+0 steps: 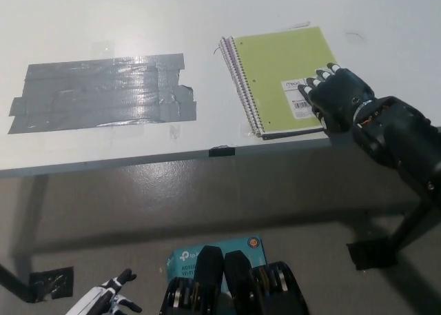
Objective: The robot uses its right hand to align two notebooks stacked together until they are fully overlapped
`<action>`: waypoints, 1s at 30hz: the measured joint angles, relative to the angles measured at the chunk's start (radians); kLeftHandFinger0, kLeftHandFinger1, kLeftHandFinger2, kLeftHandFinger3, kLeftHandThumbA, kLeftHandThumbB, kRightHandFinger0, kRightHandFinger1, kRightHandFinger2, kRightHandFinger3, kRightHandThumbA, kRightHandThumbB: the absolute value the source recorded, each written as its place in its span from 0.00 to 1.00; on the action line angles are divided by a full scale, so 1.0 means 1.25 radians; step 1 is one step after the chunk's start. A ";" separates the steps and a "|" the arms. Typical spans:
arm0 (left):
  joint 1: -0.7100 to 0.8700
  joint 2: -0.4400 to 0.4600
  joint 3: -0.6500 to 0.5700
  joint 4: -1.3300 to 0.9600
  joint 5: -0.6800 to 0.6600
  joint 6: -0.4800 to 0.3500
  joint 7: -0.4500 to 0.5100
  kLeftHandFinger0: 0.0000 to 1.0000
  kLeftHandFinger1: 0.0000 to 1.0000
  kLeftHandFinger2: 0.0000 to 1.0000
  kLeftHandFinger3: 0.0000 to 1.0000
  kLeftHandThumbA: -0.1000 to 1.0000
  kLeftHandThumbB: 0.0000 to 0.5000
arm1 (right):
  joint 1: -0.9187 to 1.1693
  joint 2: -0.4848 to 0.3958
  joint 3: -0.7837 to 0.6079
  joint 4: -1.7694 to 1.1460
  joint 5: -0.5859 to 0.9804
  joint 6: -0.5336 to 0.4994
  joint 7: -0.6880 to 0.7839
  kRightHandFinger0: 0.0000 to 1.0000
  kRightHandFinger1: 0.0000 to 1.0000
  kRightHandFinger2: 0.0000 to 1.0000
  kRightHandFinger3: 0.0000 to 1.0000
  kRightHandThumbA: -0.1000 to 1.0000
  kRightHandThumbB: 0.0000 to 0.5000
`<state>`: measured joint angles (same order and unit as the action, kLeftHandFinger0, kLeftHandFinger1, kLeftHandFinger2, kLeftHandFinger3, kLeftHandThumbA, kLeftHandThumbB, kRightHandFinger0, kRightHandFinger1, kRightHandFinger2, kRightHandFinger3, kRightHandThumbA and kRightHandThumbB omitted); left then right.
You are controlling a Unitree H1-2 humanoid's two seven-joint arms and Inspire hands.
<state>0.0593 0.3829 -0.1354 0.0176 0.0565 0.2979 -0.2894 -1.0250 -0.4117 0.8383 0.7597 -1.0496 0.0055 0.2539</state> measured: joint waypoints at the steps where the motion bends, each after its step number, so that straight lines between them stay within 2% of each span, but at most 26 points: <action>1: 0.002 0.000 0.000 0.000 0.000 0.000 0.000 0.35 0.44 0.49 0.90 1.00 1.00 | -0.004 0.000 -0.002 0.000 0.000 0.000 0.001 1.00 1.00 1.00 1.00 1.00 1.00; 6: 0.011 0.001 -0.001 0.002 0.000 -0.001 0.000 0.34 0.41 0.44 0.90 1.00 1.00 | -0.051 0.004 -0.017 0.013 -0.005 0.001 -0.003 1.00 1.00 1.00 1.00 1.00 0.98; 7: 0.013 0.001 -0.002 0.002 0.000 -0.001 0.000 0.28 0.38 0.42 0.89 1.00 1.00 | -0.060 0.005 -0.020 0.016 -0.007 0.001 -0.003 1.00 1.00 1.00 1.00 1.00 1.00; 11: 0.021 0.001 -0.002 0.013 -0.001 -0.002 0.000 0.24 0.35 0.42 0.88 1.00 1.00 | -0.101 0.019 -0.036 0.043 -0.009 0.002 -0.005 1.00 1.00 1.00 1.00 1.00 0.99; 12: 0.023 0.001 -0.001 0.014 -0.002 -0.001 0.000 0.24 0.36 0.43 0.87 1.00 1.00 | -0.109 0.023 -0.037 0.050 -0.009 0.002 -0.006 1.00 1.00 1.00 1.00 1.00 0.96; 16: 0.028 0.001 -0.003 0.015 -0.002 -0.002 0.000 0.20 0.31 0.39 0.87 1.00 1.00 | -0.154 0.029 -0.050 0.059 -0.010 0.002 -0.007 1.00 1.00 1.00 1.00 1.00 0.93; 19: 0.031 0.001 -0.004 0.016 -0.002 -0.002 0.000 0.28 0.36 0.42 0.90 1.00 1.00 | -0.187 0.024 -0.068 0.056 -0.010 0.002 -0.007 1.00 1.00 1.00 1.00 1.00 0.94; 20: 0.033 0.001 -0.004 0.016 -0.002 -0.002 0.000 0.28 0.35 0.41 0.90 1.00 1.00 | -0.195 0.019 -0.076 0.053 -0.009 0.001 -0.007 1.00 1.00 1.00 1.00 1.00 0.97; 22: 0.036 0.001 -0.004 0.017 -0.003 -0.003 -0.001 0.29 0.35 0.40 0.89 1.00 1.00 | -0.206 0.004 -0.093 0.043 -0.008 0.001 -0.008 1.00 1.00 1.00 1.00 1.00 0.94; 24: 0.043 0.001 -0.003 0.020 -0.003 -0.003 -0.001 0.30 0.37 0.43 0.88 1.00 1.00 | -0.218 -0.021 -0.112 0.033 -0.007 0.000 -0.008 1.00 1.00 1.00 1.00 1.00 0.93; 25: 0.045 0.001 -0.003 0.020 -0.004 -0.003 -0.001 0.24 0.36 0.43 0.87 1.00 1.00 | -0.222 -0.039 -0.125 0.021 -0.005 -0.001 -0.007 1.00 1.00 1.00 1.00 1.00 0.92; 26: 0.048 0.001 -0.003 0.020 -0.004 -0.003 -0.001 0.22 0.37 0.47 0.86 1.00 1.00 | -0.225 -0.056 -0.137 0.010 -0.003 -0.003 -0.007 1.00 1.00 1.00 1.00 1.00 0.95; 29: 0.051 0.001 -0.003 0.021 -0.005 -0.003 -0.005 0.20 0.37 0.49 0.86 1.00 1.00 | -0.225 -0.114 -0.179 -0.036 0.007 -0.013 -0.007 1.00 1.00 1.00 1.00 1.00 0.96; 30: 0.052 0.001 -0.002 0.021 -0.005 -0.003 -0.006 0.22 0.38 0.50 0.87 1.00 1.00 | -0.225 -0.128 -0.187 -0.048 0.009 -0.015 -0.007 1.00 1.00 1.00 1.00 1.00 0.96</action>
<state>0.1242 0.3838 -0.1383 0.0437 0.0504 0.2939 -0.2965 -1.3068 -0.5720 0.6048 0.6999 -1.0383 -0.0134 0.2448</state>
